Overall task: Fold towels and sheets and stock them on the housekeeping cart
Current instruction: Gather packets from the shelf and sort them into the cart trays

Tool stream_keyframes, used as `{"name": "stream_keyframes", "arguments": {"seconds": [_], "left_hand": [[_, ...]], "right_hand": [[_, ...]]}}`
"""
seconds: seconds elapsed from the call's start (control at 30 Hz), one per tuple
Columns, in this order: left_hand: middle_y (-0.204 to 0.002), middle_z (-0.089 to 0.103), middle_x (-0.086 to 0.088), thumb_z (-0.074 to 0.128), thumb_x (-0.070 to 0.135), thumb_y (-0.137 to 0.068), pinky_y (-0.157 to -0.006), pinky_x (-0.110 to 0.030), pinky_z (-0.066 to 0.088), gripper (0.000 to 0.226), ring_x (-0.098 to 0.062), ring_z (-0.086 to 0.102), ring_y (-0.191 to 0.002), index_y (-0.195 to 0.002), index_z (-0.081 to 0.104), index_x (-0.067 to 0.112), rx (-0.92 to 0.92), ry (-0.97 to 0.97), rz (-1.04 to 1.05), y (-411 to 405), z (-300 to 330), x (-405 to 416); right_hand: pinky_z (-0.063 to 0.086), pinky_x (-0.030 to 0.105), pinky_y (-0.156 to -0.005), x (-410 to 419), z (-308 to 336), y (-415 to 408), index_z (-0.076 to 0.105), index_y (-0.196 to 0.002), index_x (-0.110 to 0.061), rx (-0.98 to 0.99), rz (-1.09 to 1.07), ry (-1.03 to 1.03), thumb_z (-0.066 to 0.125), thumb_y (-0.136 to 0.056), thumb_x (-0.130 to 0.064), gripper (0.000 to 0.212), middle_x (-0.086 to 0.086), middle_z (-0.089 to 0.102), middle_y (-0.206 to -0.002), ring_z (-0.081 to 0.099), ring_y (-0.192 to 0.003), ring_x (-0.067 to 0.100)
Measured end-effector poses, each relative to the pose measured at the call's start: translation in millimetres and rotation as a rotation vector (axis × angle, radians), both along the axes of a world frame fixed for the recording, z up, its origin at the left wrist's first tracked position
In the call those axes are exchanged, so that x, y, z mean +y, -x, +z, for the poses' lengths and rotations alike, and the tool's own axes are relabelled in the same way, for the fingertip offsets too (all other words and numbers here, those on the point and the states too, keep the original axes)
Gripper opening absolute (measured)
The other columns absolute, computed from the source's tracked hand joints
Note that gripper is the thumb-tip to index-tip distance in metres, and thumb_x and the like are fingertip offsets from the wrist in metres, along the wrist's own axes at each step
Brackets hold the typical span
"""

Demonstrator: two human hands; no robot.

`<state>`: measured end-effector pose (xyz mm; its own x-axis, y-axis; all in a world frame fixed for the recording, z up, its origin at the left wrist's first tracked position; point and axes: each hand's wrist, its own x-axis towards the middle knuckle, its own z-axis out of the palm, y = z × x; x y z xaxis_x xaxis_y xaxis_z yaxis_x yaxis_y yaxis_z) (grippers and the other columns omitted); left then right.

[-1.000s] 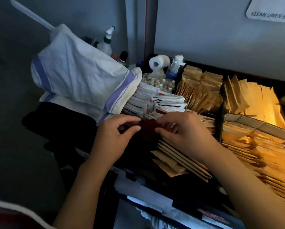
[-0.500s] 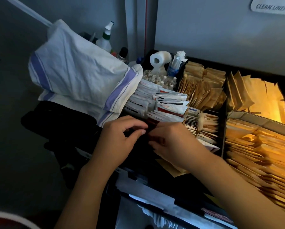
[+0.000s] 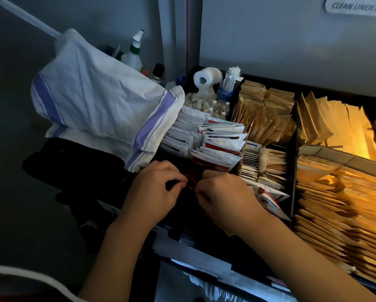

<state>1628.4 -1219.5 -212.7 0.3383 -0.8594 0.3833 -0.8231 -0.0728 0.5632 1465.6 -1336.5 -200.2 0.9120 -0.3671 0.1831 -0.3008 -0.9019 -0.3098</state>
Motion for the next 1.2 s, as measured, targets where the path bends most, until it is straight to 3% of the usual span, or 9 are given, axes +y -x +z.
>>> {"name": "stream_keyframes", "arguments": {"seconds": [0.17, 0.4, 0.57, 0.7, 0.83, 0.97, 1.1, 1.2], "left_hand": [[-0.091, 0.065, 0.013, 0.081, 0.009, -0.084, -0.081, -0.029, 0.053, 0.011, -0.009, 0.060, -0.090, -0.090, 0.081, 0.018, -0.075, 0.031, 0.034, 6.2, 5.6, -0.6], [-0.096, 0.066, 0.015, 0.079, 0.011, -0.087, -0.084, -0.029, 0.053, 0.014, -0.010, 0.064, -0.097, -0.097, 0.080, 0.021, 0.039, 0.115, -0.122, 35.4, 14.3, -13.7], [-0.100, 0.066, 0.016, 0.078, 0.017, -0.089, -0.086, -0.031, 0.054, 0.015, -0.009, 0.063, -0.103, -0.103, 0.080, 0.023, 0.051, 0.081, -0.227, 62.4, 15.3, -35.1], [-0.106, 0.066, 0.016, 0.078, 0.018, -0.089, -0.090, -0.032, 0.054, 0.024, -0.007, 0.062, -0.108, -0.112, 0.077, 0.024, 0.055, 0.040, -0.289, 82.9, 16.2, -50.6], [-0.110, 0.064, 0.019, 0.078, 0.024, -0.088, -0.093, -0.032, 0.054, 0.031, -0.004, 0.059, -0.109, -0.119, 0.075, 0.028, 0.041, -0.038, -0.320, 95.6, 15.1, -63.2], [-0.112, 0.058, 0.023, 0.081, 0.027, -0.085, -0.094, -0.032, 0.052, 0.043, -0.003, 0.055, -0.110, -0.126, 0.070, 0.034, -0.012, -0.107, -0.350, 104.6, 15.2, -71.1], [-0.110, 0.058, 0.021, 0.073, 0.028, -0.087, -0.090, -0.027, 0.050, 0.023, -0.004, 0.055, -0.110, -0.111, 0.073, 0.031, -0.018, -0.030, -0.347, 104.5, 23.5, -75.3], [-0.109, 0.068, 0.010, 0.072, 0.008, -0.092, -0.091, -0.037, 0.052, 0.019, -0.012, 0.061, -0.109, -0.108, 0.076, 0.017, -0.001, 0.033, -0.363, 97.4, 25.9, -75.2]], "right_hand": [[0.051, 0.034, -0.066, -3.7, 7.8, 16.6, 0.076, -0.104, -0.026, -0.015, 0.000, 0.020, 0.066, -0.095, -0.035, 0.017, -0.007, 0.061, -0.098, 0.063, -0.085, 0.018], [0.057, 0.035, -0.078, -31.8, 30.6, 88.3, 0.076, -0.114, -0.029, -0.068, -0.132, -0.082, 0.071, -0.088, -0.041, 0.029, -0.014, 0.061, -0.107, 0.060, -0.095, 0.007], [0.056, 0.023, -0.084, -36.5, 30.3, 117.7, 0.074, -0.117, -0.031, -0.057, -0.200, -0.092, 0.073, -0.085, -0.038, 0.032, -0.017, 0.060, -0.115, 0.058, -0.104, 0.002], [0.053, 0.014, -0.076, -38.3, 20.0, 133.0, 0.070, -0.119, -0.036, -0.088, -0.292, -0.130, 0.081, -0.085, -0.032, 0.036, -0.023, 0.060, -0.105, 0.059, -0.093, -0.004], [0.054, 0.022, -0.076, -34.0, 10.1, 138.5, 0.072, -0.120, -0.034, -0.035, -0.319, -0.116, 0.073, -0.088, -0.043, 0.032, -0.019, 0.062, -0.099, 0.057, -0.088, 0.001], [0.053, 0.031, -0.073, -29.5, 10.2, 138.0, 0.074, -0.114, -0.028, -0.033, -0.280, -0.071, 0.067, -0.093, -0.037, 0.024, -0.011, 0.062, -0.099, 0.055, -0.090, 0.008], [0.053, 0.029, -0.073, -31.0, 20.7, 144.0, 0.072, -0.115, -0.027, -0.129, -0.272, -0.062, 0.064, -0.093, -0.033, 0.024, -0.011, 0.058, -0.106, 0.054, -0.094, 0.006], [0.054, 0.028, -0.080, -37.0, 27.8, 143.0, 0.069, -0.120, -0.028, -0.185, -0.254, -0.086, 0.063, -0.095, -0.031, 0.026, -0.014, 0.058, -0.112, 0.056, -0.099, 0.004]]}}
